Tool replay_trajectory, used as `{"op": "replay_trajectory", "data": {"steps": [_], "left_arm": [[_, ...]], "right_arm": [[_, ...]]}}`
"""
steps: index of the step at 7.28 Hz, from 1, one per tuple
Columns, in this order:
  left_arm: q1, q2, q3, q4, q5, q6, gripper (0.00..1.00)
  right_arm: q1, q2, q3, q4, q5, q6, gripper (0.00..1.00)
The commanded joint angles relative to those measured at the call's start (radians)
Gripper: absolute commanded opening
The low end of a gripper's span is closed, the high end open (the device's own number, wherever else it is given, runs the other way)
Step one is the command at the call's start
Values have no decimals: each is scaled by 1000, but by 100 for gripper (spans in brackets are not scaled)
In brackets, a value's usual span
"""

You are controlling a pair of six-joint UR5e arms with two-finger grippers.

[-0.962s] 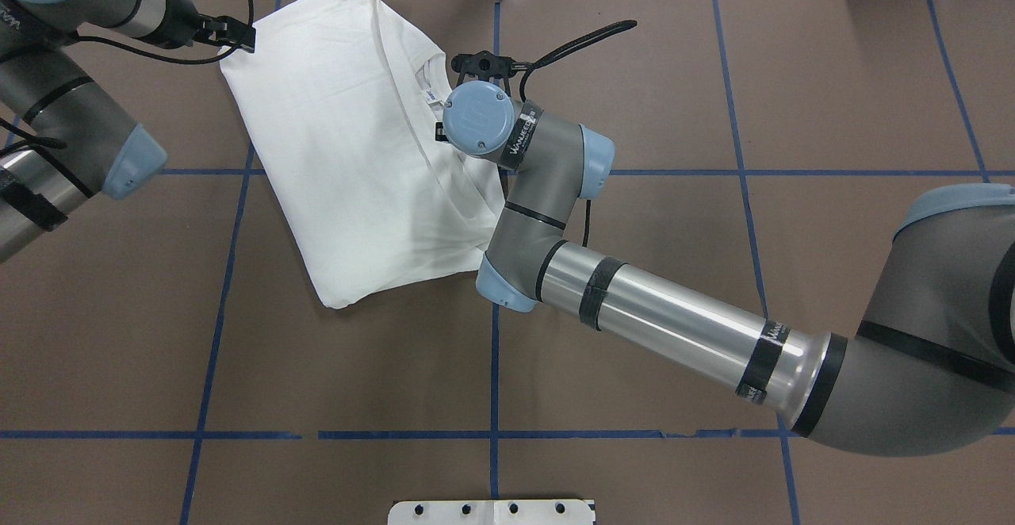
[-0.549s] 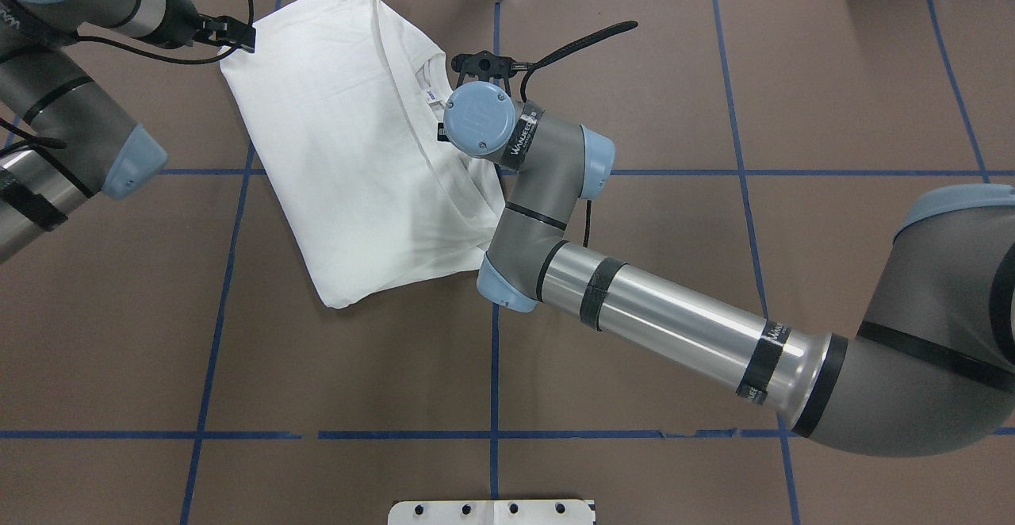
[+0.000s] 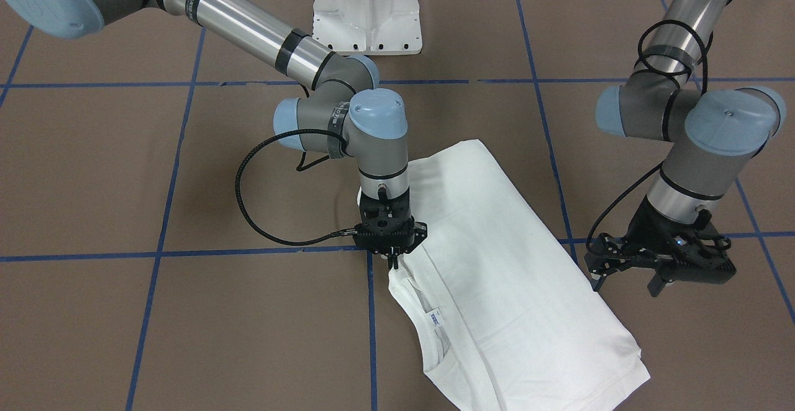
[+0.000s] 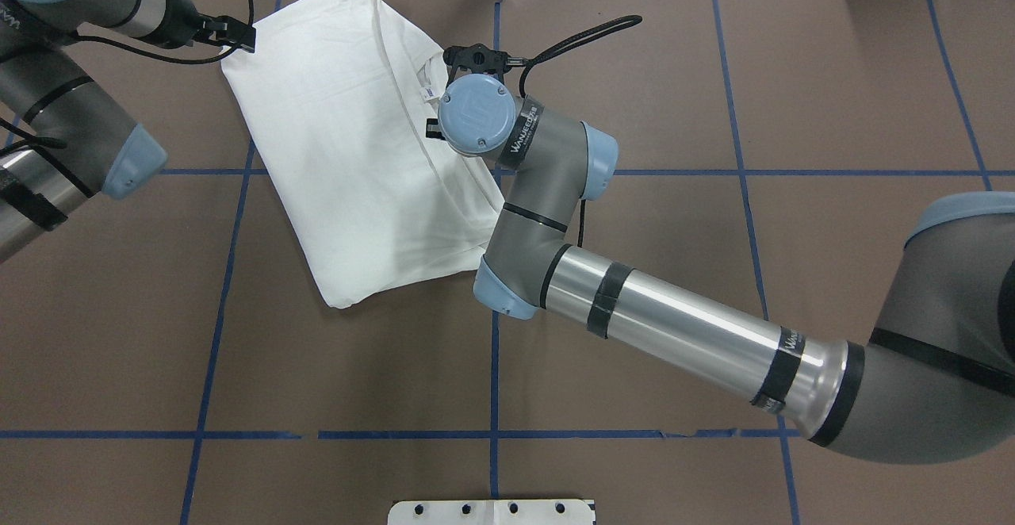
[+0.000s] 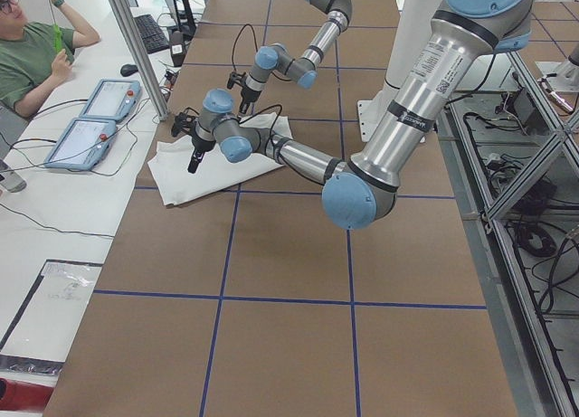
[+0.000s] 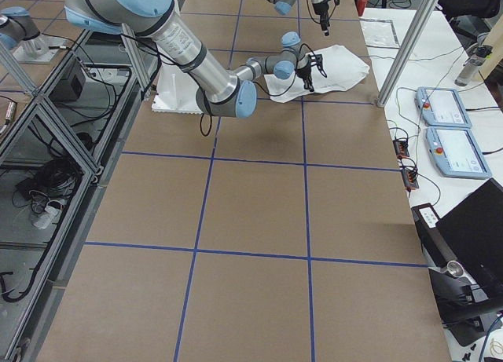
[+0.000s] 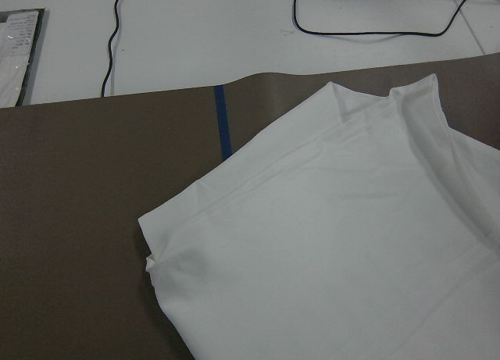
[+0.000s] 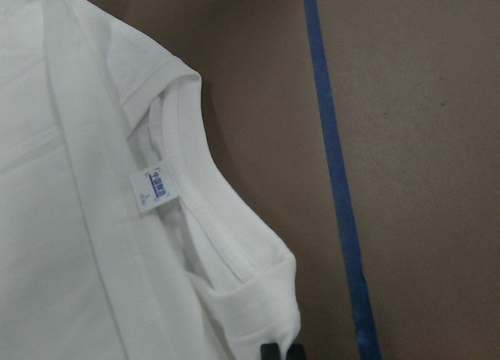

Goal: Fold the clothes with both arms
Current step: 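Drag the folded shirt toward the table center with the right gripper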

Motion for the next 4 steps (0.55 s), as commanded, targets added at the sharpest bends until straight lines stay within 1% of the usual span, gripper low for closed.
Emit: {"op": "replay_trajectory", "data": {"steps": [1,2,3,4], "left_arm": [[0,0,-13,0,-1,1,100],[-2,0,-16,0,-17,-1,100],[-2,2,-24,0,-34,-1,100],[-2,9,-30,0,-36,-1,100]], "right_arm": [[-40,-192,367,-192,-5,42,0],[-77,-289,484,-205,-32,56,0],[-109,-370,558,-206,-78,56,0],[-111,-430,607,-206,-81,56,0]]}}
